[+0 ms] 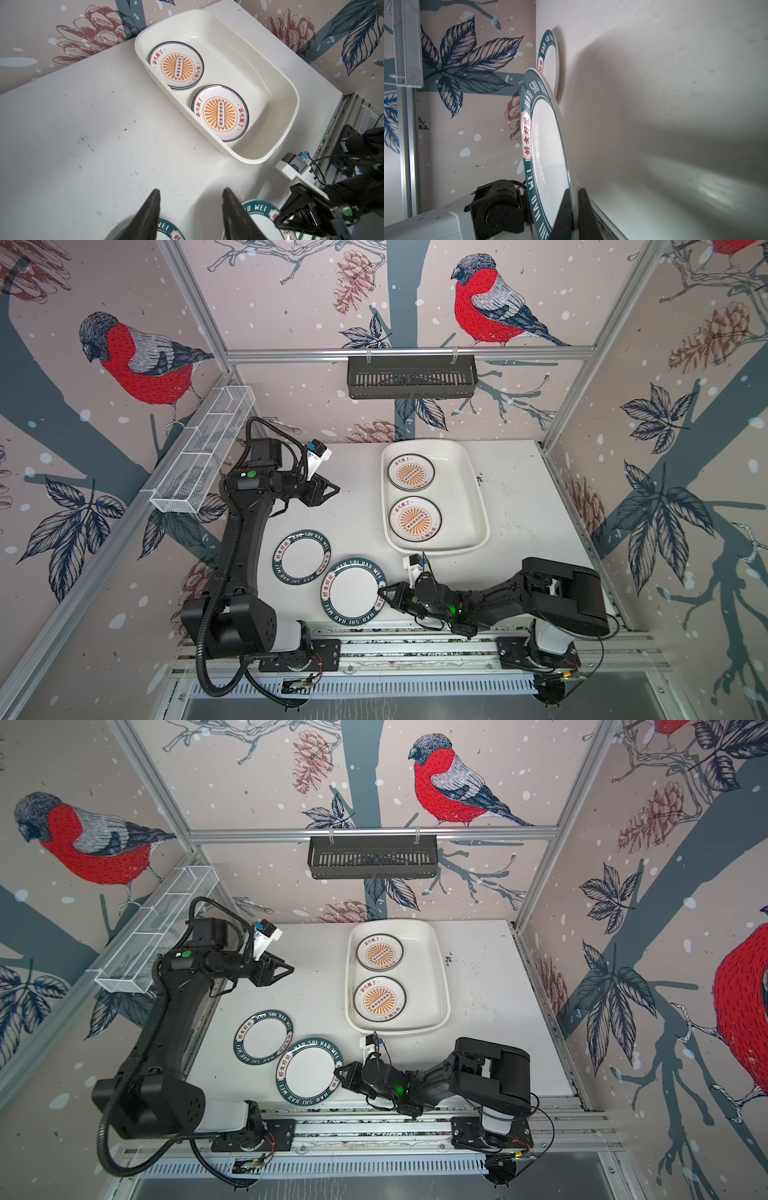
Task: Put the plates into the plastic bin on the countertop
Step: 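Lift the green-rimmed plate with the right gripper while the left gripper releases and withdraws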
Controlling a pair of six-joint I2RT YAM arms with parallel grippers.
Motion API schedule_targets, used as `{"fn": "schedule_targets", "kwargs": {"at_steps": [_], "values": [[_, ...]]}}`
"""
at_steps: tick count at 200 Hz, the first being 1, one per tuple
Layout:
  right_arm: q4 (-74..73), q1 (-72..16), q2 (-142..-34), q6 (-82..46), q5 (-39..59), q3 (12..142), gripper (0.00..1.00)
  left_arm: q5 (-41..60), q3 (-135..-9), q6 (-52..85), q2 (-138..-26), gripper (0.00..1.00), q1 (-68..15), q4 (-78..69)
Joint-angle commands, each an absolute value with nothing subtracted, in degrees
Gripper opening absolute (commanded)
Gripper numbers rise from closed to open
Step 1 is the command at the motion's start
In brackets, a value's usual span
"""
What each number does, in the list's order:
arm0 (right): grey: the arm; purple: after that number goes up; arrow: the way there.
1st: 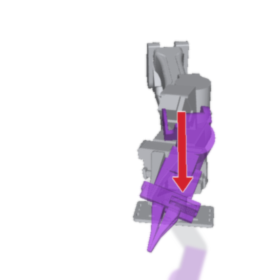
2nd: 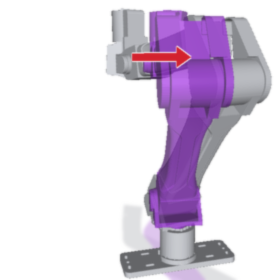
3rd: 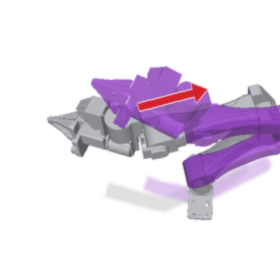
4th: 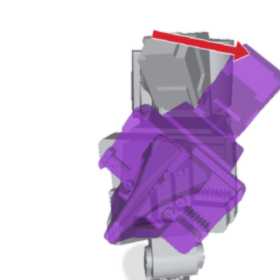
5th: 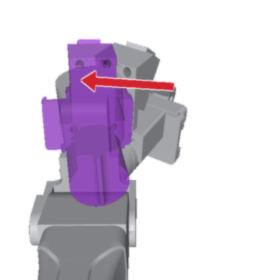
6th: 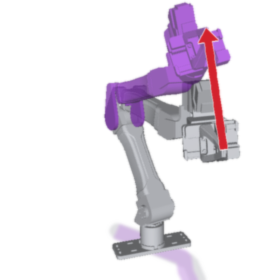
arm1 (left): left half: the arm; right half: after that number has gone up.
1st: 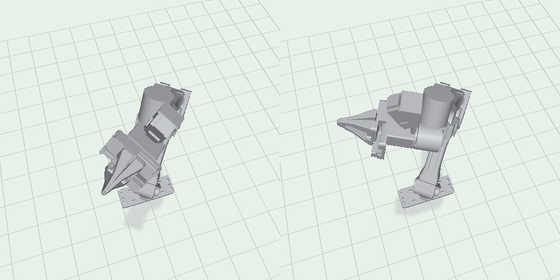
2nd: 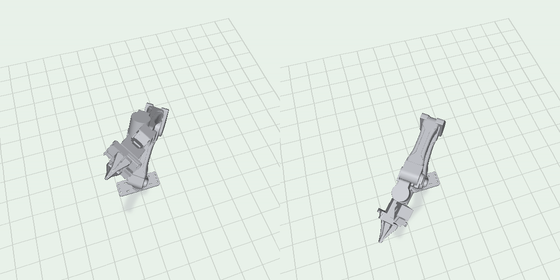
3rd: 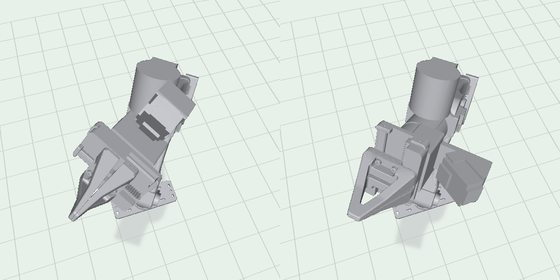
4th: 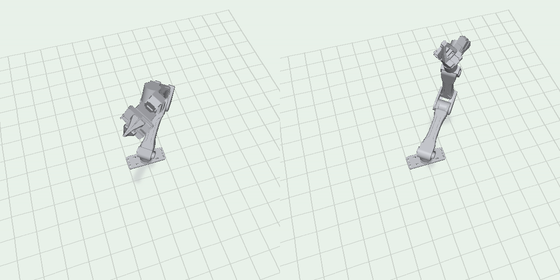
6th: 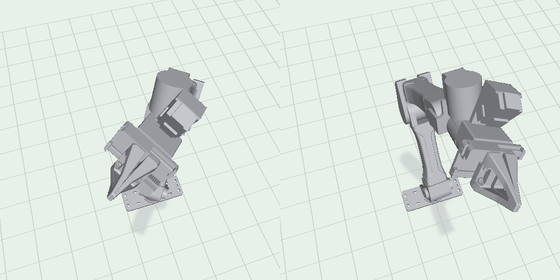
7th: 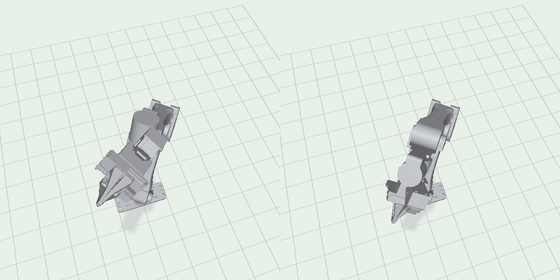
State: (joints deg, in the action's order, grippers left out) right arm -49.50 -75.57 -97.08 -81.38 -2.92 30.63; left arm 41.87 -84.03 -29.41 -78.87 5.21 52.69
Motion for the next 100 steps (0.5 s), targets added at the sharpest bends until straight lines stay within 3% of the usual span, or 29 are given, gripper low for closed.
{"fn": "schedule_targets", "kwargs": {"at_steps": [1, 58, 100], "values": [[-43.1, -74.9, -94.3, -76.9, 1.0, 33.0, 0.02, 41.5, -84.4, -24.1, -76.9, 0.49, 5.4, 48.4], [-25.4, -67.9, -84.7, -69.0, 8.7, 40.6, 0.01, 39.4, -89.5, -19.6, -75.5, 0.5, 5.4, 48.9], [-12.4, -55.7, -78.4, -61.1, 17.5, 46.3, 0.02, 39.8, -88.4, -19.4, -73.9, 0.5, 5.4, 48.8]]}}
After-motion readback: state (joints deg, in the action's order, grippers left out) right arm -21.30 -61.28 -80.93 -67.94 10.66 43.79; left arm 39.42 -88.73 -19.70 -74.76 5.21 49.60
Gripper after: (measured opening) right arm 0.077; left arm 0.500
